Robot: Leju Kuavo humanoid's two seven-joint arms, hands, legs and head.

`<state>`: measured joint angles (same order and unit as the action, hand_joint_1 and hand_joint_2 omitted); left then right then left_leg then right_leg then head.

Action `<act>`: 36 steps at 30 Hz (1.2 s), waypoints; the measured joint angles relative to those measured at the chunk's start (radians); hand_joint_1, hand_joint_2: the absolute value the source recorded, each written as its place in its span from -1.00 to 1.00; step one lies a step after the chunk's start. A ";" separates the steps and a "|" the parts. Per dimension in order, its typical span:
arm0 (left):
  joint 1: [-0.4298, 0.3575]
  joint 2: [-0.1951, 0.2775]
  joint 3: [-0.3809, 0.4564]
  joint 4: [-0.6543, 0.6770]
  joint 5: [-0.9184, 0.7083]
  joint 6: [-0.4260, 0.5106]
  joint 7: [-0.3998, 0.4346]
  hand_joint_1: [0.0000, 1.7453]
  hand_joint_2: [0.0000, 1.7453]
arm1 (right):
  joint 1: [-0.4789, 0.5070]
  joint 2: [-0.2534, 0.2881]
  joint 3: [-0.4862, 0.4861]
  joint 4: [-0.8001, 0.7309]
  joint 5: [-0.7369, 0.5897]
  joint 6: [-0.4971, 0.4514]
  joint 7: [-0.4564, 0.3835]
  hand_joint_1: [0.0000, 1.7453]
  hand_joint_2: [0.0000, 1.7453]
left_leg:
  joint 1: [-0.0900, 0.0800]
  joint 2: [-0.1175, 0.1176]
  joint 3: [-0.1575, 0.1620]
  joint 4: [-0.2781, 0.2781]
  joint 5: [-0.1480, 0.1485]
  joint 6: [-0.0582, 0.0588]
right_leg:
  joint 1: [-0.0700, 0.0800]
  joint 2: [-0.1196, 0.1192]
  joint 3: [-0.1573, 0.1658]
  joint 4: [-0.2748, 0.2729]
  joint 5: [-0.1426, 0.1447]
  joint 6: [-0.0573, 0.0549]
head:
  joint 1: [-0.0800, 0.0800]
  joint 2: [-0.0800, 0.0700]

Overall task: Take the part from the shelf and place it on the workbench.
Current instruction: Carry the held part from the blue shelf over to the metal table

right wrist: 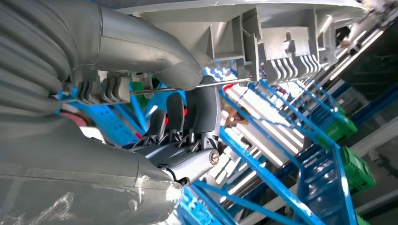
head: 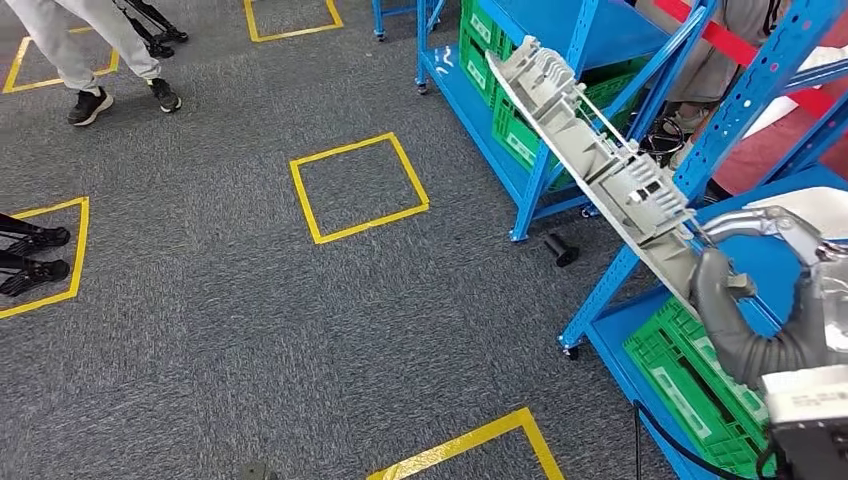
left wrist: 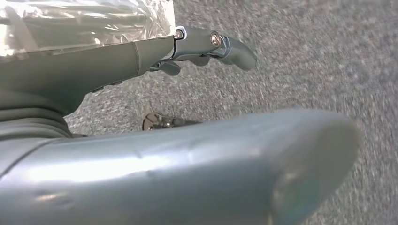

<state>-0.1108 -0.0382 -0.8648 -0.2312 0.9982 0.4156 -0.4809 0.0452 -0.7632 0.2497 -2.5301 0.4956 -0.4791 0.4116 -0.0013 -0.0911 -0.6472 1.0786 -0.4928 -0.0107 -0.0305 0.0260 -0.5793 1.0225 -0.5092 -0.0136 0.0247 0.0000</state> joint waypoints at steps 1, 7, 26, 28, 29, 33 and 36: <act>-0.001 0.000 -0.001 0.000 0.000 0.001 0.000 -1.00 -1.00 | 0.001 0.000 0.000 0.000 0.000 0.000 -0.001 1.00 1.00 | 0.001 0.034 -0.023 0.051 -0.026 -0.004 | 0.001 -0.013 0.005 -0.003 -0.001 -0.004 | -0.006 0.000; -0.001 0.000 -0.003 0.000 0.000 0.002 0.001 -1.00 -1.00 | 0.002 0.000 0.000 0.001 0.000 -0.001 -0.001 1.00 1.00 | 0.006 0.093 -0.054 0.124 -0.016 -0.006 | 0.008 -0.089 0.024 -0.002 -0.016 -0.007 | -0.022 0.000; -0.002 0.002 -0.006 0.000 0.000 0.007 -0.001 -1.00 -1.00 | 0.001 0.006 0.001 0.003 -0.009 -0.005 -0.017 1.00 1.00 | -0.006 -0.032 0.027 -0.041 0.025 0.029 | -0.003 0.050 -0.024 0.027 -0.004 0.024 | 0.008 0.000; 0.001 0.002 -0.006 0.000 0.001 0.008 -0.001 -1.00 -1.00 | -0.001 0.007 0.002 0.003 -0.009 -0.006 -0.017 1.00 1.00 | -0.001 -0.048 0.021 -0.044 0.028 0.016 | 0.001 0.032 -0.020 0.019 -0.001 0.012 | 0.006 0.000; 0.003 0.002 -0.006 0.000 0.002 0.008 -0.001 -1.00 -1.00 | -0.002 0.007 0.003 0.003 -0.010 -0.006 -0.018 1.00 1.00 | -0.002 -0.034 0.019 -0.040 0.025 0.010 | 0.001 0.020 -0.015 0.013 0.001 0.006 | 0.003 0.000; 0.000 0.002 -0.006 0.000 0.003 0.009 -0.001 -1.00 -1.00 | -0.006 0.009 0.006 0.002 -0.010 -0.005 -0.019 1.00 1.00 | 0.001 0.071 -0.060 0.138 -0.067 -0.009 | 0.007 -0.036 0.006 -0.002 0.000 -0.014 | -0.016 0.000; 0.000 0.001 -0.006 0.000 0.004 0.008 -0.001 -1.00 -1.00 | -0.008 0.011 0.012 0.002 -0.010 -0.003 -0.019 1.00 1.00 | 0.006 0.078 -0.090 0.204 -0.071 -0.012 | 0.011 -0.075 0.012 -0.002 -0.007 -0.014 | -0.021 0.000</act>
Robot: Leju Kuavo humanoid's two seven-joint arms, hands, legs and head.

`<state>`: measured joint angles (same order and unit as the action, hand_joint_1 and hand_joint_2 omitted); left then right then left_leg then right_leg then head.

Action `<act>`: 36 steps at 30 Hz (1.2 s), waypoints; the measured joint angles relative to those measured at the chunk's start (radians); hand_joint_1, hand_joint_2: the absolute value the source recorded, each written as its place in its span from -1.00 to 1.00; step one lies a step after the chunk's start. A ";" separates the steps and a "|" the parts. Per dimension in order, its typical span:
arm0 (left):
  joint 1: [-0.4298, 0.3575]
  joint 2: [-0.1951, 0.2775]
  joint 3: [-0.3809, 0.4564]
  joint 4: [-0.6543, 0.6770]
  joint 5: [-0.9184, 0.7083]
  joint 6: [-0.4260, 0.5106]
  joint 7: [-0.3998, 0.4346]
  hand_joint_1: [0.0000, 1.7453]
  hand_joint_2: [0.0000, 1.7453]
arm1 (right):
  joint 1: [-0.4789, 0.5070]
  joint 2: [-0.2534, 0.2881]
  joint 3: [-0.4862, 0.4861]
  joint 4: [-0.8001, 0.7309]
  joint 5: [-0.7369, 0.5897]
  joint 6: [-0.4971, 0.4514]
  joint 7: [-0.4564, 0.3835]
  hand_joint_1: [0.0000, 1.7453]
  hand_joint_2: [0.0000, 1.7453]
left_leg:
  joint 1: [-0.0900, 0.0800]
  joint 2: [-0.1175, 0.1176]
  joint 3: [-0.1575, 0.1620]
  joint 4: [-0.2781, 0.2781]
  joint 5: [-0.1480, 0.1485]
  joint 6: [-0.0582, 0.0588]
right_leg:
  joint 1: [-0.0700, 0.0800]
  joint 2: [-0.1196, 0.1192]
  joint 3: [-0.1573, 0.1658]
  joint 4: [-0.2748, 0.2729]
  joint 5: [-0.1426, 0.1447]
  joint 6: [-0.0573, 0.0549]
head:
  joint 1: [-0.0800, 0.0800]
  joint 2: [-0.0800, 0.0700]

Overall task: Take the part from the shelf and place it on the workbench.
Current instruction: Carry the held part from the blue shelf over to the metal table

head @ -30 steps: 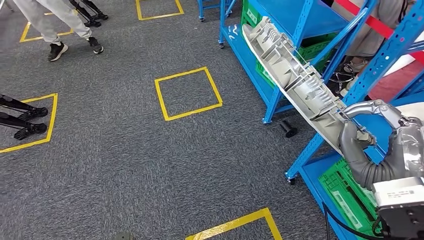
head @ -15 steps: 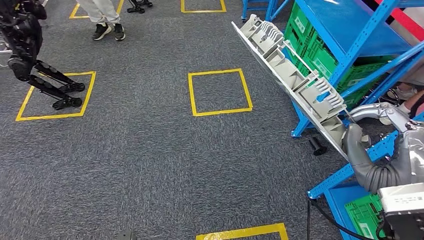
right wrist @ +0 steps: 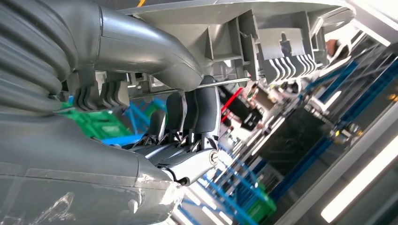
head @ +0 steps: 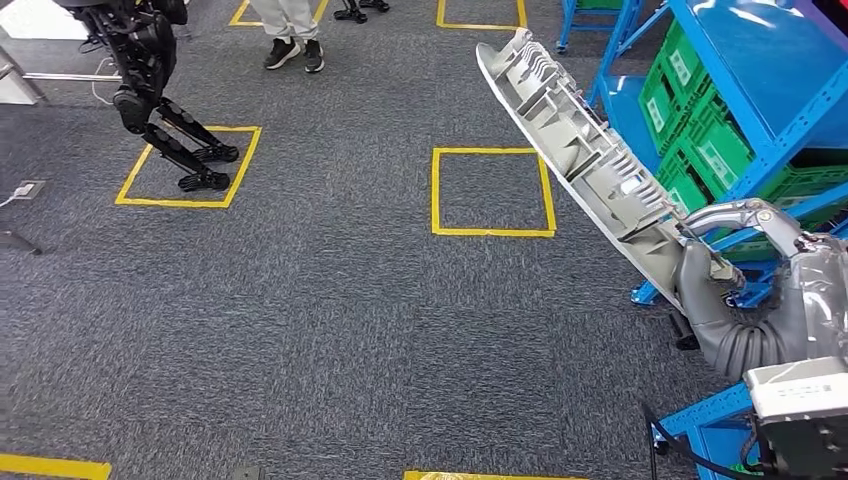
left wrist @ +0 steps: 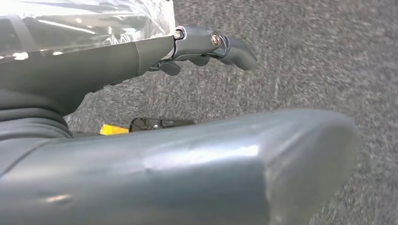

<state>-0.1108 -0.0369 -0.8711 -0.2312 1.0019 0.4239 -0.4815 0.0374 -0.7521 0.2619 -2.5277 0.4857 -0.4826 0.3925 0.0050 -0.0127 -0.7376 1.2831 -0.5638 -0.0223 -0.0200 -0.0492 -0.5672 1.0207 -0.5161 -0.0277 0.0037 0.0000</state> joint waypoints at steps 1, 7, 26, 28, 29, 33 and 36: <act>0.001 0.000 0.000 0.000 0.000 0.000 0.000 -1.00 -1.00 | -0.001 0.001 0.002 0.000 0.000 0.001 0.000 1.00 1.00 | 0.000 0.007 0.026 -0.049 0.031 0.002 | 0.001 -0.011 0.004 0.000 -0.003 0.002 | -0.001 0.000; -0.006 0.001 0.000 0.000 0.001 0.001 0.000 -1.00 -1.00 | -0.012 0.004 0.010 0.000 -0.001 0.006 -0.002 1.00 1.00 | -0.027 0.071 0.130 -0.255 0.090 0.037 | 0.009 -0.076 0.018 -0.001 -0.019 0.026 | -0.003 0.000; -0.006 0.000 -0.002 0.000 0.003 0.006 0.003 -1.00 -1.00 | -0.046 0.010 0.046 0.010 -0.033 0.008 -0.041 1.00 1.00 | -0.008 -0.038 0.083 -0.163 0.035 0.008 | -0.008 0.059 -0.027 0.005 0.024 0.009 | 0.014 0.000; -0.009 -0.001 -0.004 0.000 0.002 0.006 0.003 -1.00 -1.00 | -0.047 0.012 0.050 0.011 -0.038 0.007 -0.048 1.00 1.00 | -0.004 -0.006 0.027 -0.039 -0.019 -0.001 | -0.005 0.032 -0.020 0.003 0.020 0.003 | 0.006 0.000; -0.009 -0.001 -0.005 0.000 0.001 0.006 0.004 -1.00 -1.00 | -0.047 0.013 0.052 0.012 -0.040 0.006 -0.050 1.00 1.00 | -0.001 -0.003 0.007 0.003 -0.029 -0.004 | -0.004 0.019 -0.018 0.003 0.018 0.003 | 0.004 0.000; -0.008 0.000 -0.012 0.000 -0.006 0.009 0.008 -1.00 -1.00 | -0.047 0.015 0.059 0.013 -0.044 0.006 -0.057 1.00 1.00 | -0.001 0.036 0.082 -0.143 0.065 -0.003 | -0.003 -0.026 -0.005 0.004 0.006 0.012 | -0.003 0.000; -0.013 0.000 -0.016 0.000 -0.007 0.012 0.010 -1.00 -1.00 | -0.047 0.016 0.062 0.013 -0.046 0.005 -0.061 1.00 1.00 | -0.017 0.089 0.133 -0.245 0.083 0.015 | 0.005 -0.056 0.000 0.006 -0.002 0.026 | -0.005 0.000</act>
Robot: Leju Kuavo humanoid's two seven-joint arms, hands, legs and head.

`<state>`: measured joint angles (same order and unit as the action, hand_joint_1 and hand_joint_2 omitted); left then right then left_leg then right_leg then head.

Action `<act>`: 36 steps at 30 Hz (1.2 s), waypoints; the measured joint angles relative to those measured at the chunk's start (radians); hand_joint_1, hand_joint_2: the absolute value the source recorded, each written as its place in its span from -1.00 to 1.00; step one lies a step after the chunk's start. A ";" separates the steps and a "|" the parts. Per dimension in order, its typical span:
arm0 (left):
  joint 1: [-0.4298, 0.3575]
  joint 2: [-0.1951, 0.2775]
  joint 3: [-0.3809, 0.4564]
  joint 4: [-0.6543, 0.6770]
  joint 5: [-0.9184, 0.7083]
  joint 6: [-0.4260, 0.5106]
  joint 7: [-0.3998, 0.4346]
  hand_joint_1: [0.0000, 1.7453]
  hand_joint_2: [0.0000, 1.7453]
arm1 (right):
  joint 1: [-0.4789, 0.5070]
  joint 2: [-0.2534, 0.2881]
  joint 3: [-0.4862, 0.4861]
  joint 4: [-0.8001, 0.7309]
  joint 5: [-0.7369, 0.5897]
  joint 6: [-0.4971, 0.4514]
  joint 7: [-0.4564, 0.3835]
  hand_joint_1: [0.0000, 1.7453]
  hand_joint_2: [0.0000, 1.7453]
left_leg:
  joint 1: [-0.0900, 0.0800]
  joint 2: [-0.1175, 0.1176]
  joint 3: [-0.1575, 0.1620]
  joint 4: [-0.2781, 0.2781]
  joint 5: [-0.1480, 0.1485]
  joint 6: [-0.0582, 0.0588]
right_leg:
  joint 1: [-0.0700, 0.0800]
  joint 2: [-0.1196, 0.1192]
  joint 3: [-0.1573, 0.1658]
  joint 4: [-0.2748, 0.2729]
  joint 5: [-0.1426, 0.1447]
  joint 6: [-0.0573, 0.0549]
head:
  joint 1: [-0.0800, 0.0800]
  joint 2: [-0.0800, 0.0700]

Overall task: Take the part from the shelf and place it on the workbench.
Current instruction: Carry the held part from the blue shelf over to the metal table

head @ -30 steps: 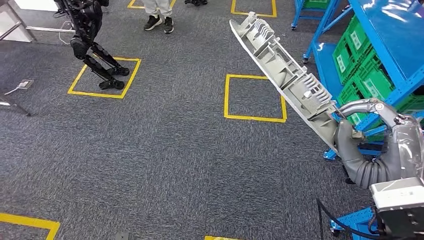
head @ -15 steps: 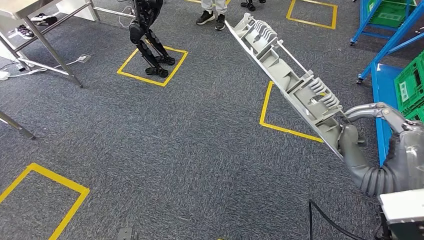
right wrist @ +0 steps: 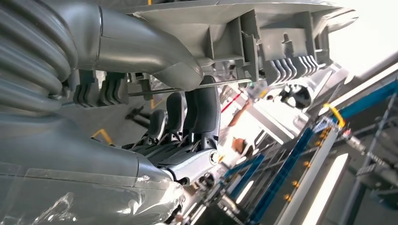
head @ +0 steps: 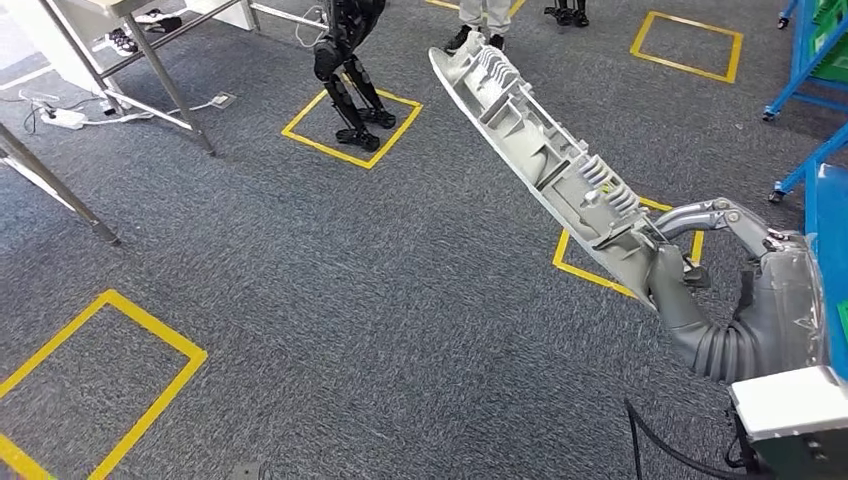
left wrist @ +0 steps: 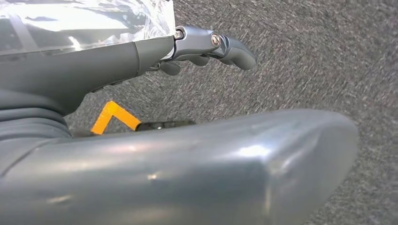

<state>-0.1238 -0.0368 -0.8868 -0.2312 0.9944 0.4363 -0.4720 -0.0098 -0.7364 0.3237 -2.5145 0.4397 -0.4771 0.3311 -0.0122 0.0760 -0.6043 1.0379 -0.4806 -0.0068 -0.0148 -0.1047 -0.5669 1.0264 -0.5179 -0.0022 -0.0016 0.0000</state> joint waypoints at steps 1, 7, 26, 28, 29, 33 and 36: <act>0.000 0.000 -0.001 0.000 0.000 0.002 0.000 -1.00 -1.00 | 0.000 0.000 0.001 0.000 -0.002 0.000 -0.002 1.00 1.00 | -0.002 -0.008 0.000 -0.005 0.000 0.008 | 0.002 -0.012 0.002 -0.001 -0.001 0.005 | 0.001 0.000; -0.004 0.000 -0.003 0.000 0.000 0.005 0.005 -1.00 -1.00 | 0.002 0.001 0.002 0.002 -0.016 -0.006 -0.018 1.00 1.00 | 0.006 -0.083 0.005 -0.019 0.008 0.039 | -0.008 0.090 -0.097 0.200 -0.104 0.018 | 0.024 0.000; -0.003 0.002 -0.007 0.000 0.010 0.003 0.023 -1.00 -1.00 | 0.003 0.006 0.002 0.013 -0.053 -0.016 -0.056 1.00 1.00 | 0.018 -0.082 -0.097 0.201 -0.064 -0.023 | -0.008 0.047 -0.010 -0.003 0.017 -0.020 | 0.006 0.000; -0.004 0.003 -0.007 0.000 0.012 0.001 0.024 -1.00 -1.00 | 0.004 0.006 0.002 0.014 -0.057 -0.017 -0.060 1.00 1.00 | 0.012 -0.043 -0.032 0.071 -0.005 -0.017 | -0.006 0.027 0.001 -0.002 0.009 -0.013 | 0.002 0.000; -0.006 0.003 -0.007 0.000 0.012 0.000 0.025 -1.00 -1.00 | 0.004 0.006 0.001 0.014 -0.058 -0.017 -0.061 1.00 1.00 | 0.007 -0.022 -0.009 0.024 0.007 -0.009 | -0.004 0.017 0.004 -0.002 0.005 -0.008 | 0.000 0.000; -0.007 0.003 -0.007 0.000 0.014 -0.002 0.026 -1.00 -1.00 | 0.003 0.007 0.001 0.015 -0.060 -0.017 -0.064 1.00 1.00 | -0.002 -0.029 0.007 -0.016 0.006 0.019 | -0.001 -0.013 0.010 -0.003 -0.003 0.011 | 0.003 0.000; -0.007 0.003 -0.007 0.000 0.014 -0.002 0.026 -1.00 -1.00 | 0.004 0.007 0.000 0.015 -0.061 -0.018 -0.066 1.00 1.00 | 0.006 -0.064 0.012 -0.028 0.013 0.036 | -0.009 0.066 -0.035 0.092 -0.061 0.019 | 0.014 0.000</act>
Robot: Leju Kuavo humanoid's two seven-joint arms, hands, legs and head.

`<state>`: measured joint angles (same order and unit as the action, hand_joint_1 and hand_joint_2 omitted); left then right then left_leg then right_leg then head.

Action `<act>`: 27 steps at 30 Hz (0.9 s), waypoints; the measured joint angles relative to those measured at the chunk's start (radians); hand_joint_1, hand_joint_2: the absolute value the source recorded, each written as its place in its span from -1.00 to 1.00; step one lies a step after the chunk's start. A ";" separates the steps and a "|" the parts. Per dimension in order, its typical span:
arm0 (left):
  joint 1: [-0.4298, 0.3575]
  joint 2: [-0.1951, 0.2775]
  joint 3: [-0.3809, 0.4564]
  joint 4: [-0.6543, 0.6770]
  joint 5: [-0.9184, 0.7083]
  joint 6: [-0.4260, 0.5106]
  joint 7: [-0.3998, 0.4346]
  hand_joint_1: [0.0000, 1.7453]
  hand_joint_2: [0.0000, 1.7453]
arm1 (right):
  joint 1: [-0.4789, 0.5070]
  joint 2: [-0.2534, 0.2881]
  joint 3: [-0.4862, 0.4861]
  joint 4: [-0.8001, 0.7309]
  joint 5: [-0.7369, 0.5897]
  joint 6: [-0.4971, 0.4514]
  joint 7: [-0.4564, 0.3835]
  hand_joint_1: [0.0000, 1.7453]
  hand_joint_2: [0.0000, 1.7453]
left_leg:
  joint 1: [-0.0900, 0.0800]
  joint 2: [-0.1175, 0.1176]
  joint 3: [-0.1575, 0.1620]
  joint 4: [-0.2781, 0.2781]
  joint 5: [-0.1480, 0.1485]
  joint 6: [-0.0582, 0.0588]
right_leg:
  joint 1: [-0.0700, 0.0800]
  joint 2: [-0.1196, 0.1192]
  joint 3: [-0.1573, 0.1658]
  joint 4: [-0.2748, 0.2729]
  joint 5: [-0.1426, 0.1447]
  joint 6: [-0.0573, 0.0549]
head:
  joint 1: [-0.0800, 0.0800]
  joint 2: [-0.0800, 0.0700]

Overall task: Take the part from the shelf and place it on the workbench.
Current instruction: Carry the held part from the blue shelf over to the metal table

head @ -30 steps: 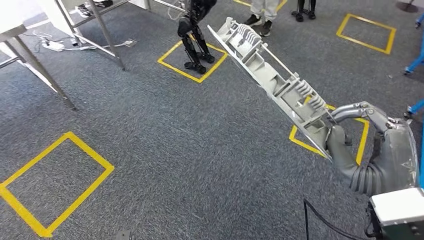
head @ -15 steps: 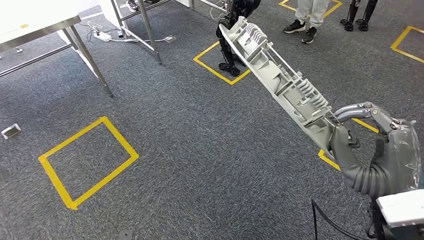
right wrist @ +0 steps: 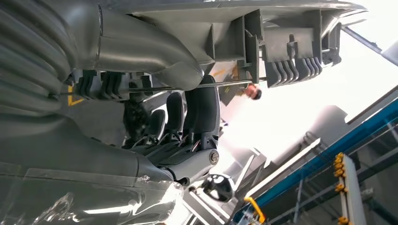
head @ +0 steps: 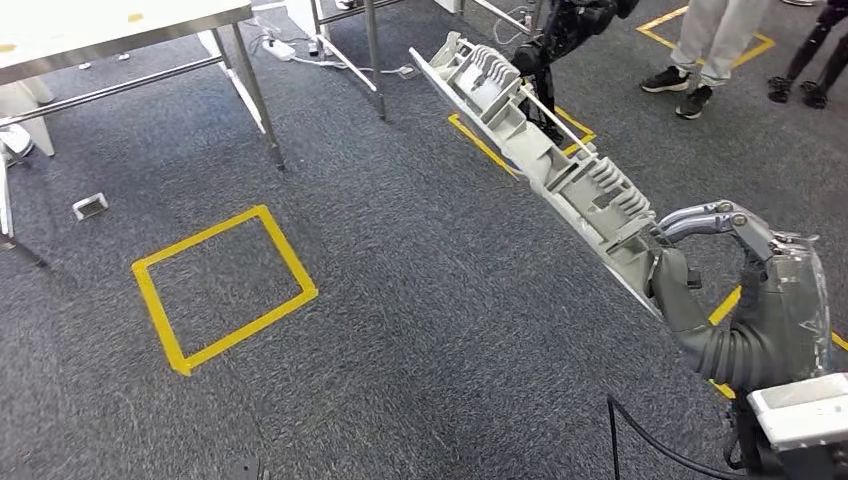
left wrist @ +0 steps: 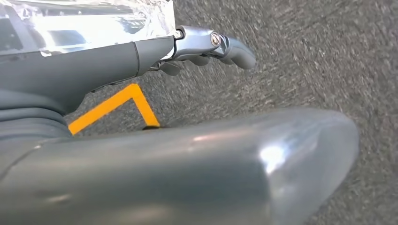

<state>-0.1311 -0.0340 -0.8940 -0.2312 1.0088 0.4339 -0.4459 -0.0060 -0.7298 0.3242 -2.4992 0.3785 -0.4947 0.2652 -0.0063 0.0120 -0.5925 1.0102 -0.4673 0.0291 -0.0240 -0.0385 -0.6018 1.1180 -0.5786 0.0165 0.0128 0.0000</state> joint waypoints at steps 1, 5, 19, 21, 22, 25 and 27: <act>-0.002 0.000 0.000 0.000 0.000 0.000 0.000 -1.00 -1.00 | 0.001 0.000 0.000 0.000 -0.001 0.000 -0.001 1.00 1.00 | 0.000 -0.013 0.000 0.000 0.000 0.003 | -0.001 0.021 -0.037 0.068 -0.028 0.001 | 0.006 0.000; -0.002 -0.001 0.000 0.000 0.003 -0.001 0.000 -1.00 -1.00 | 0.003 0.000 0.001 0.005 -0.007 0.000 -0.006 1.00 1.00 | -0.001 -0.069 0.002 0.008 -0.004 0.004 | -0.001 0.036 -0.102 0.146 -0.003 0.003 | 0.018 0.000; 0.005 0.000 0.000 0.000 0.007 -0.006 -0.006 -1.00 -1.00 | -0.006 0.008 0.001 0.020 -0.044 0.007 -0.032 1.00 1.00 | 0.014 -0.025 -0.145 0.288 -0.116 -0.064 | -0.009 0.006 0.021 -0.095 0.082 -0.032 | -0.006 0.000; 0.007 0.000 0.000 0.000 0.007 -0.007 -0.005 -1.00 -1.00 | -0.009 0.010 0.001 0.024 -0.047 0.009 -0.032 1.00 1.00 | 0.014 -0.016 -0.109 0.211 -0.057 -0.061 | -0.008 -0.017 0.032 -0.095 0.074 -0.028 | -0.012 0.000; 0.007 0.001 0.000 0.000 0.007 -0.008 -0.005 -1.00 -1.00 | -0.011 0.012 0.001 0.025 -0.047 0.010 -0.032 1.00 1.00 | 0.010 0.005 -0.075 0.143 -0.025 -0.056 | -0.008 -0.028 0.038 -0.096 0.070 -0.026 | -0.013 0.000; 0.004 0.001 0.000 0.000 0.007 -0.009 -0.004 -1.00 -1.00 | -0.017 0.014 0.001 0.027 -0.048 0.011 -0.033 1.00 1.00 | -0.009 0.061 -0.015 0.021 0.004 -0.033 | 0.000 -0.057 0.044 -0.095 0.062 -0.013 | -0.017 0.000; 0.005 0.002 0.000 0.000 0.007 -0.009 -0.003 -1.00 -1.00 | -0.019 0.015 0.002 0.030 -0.049 0.012 -0.033 1.00 1.00 | -0.010 0.044 -0.014 0.011 0.003 -0.021 | 0.003 -0.080 0.047 -0.099 0.059 -0.003 | -0.016 0.000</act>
<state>-0.1260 -0.0323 -0.8942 -0.2312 1.0163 0.4247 -0.4487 -0.0248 -0.7151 0.3257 -2.4691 0.3290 -0.4828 0.2317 -0.0166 0.0565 -0.6061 1.0213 -0.4638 0.0077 -0.0214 -0.1184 -0.5548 1.0187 -0.5193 0.0134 -0.0035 0.0000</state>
